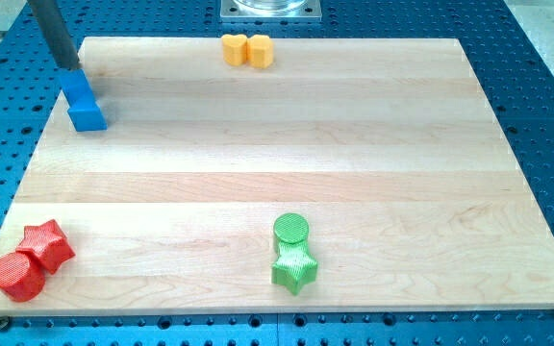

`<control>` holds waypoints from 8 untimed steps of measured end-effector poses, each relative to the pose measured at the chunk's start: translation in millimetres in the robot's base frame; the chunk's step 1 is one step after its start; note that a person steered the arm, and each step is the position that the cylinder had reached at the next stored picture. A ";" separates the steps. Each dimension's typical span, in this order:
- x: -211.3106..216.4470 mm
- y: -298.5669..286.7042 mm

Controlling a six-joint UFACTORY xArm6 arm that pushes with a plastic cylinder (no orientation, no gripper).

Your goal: Push the cube into the triangle

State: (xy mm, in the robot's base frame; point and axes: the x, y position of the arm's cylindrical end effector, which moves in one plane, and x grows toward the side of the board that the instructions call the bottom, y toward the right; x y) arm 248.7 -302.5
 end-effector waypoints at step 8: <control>39.0 33.8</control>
